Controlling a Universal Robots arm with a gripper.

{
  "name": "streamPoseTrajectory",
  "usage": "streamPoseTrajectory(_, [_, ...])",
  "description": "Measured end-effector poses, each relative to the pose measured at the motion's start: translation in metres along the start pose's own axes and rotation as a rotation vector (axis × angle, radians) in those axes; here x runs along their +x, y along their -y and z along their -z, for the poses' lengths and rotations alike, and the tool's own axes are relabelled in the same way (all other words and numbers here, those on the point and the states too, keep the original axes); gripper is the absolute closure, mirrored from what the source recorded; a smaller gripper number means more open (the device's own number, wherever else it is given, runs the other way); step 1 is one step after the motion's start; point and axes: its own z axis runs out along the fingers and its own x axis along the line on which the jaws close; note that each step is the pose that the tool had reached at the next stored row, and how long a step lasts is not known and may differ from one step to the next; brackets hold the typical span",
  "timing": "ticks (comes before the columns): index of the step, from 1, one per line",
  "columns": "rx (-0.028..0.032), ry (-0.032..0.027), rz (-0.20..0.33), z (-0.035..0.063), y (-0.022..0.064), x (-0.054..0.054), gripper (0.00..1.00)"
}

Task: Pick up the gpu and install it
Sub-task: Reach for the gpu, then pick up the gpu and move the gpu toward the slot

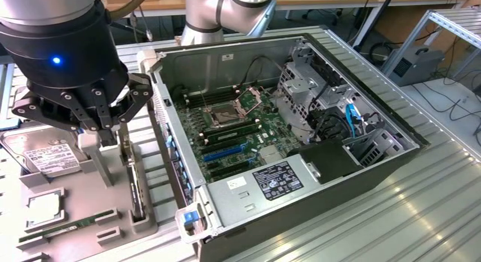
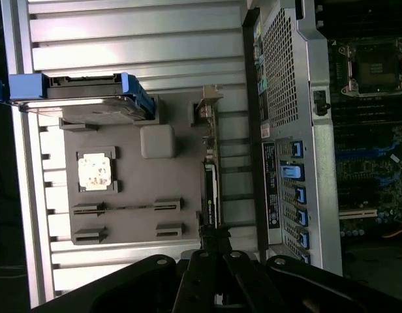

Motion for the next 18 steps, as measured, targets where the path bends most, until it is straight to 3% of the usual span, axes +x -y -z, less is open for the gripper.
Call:
streamPoseTrajectory(13, [0.0001,-0.0001,0.000,0.0000,0.0000,0.0000,0.89])
streamPoseTrajectory(15, [0.0000,0.0000,0.000,0.0000,0.0000,0.0000,0.76])
streamPoseTrajectory(17, [0.0000,0.0000,0.000,0.0000,0.0000,0.0000,0.58])
streamPoseTrajectory(18, [0.0000,0.0000,0.000,0.0000,0.0000,0.0000,0.58])
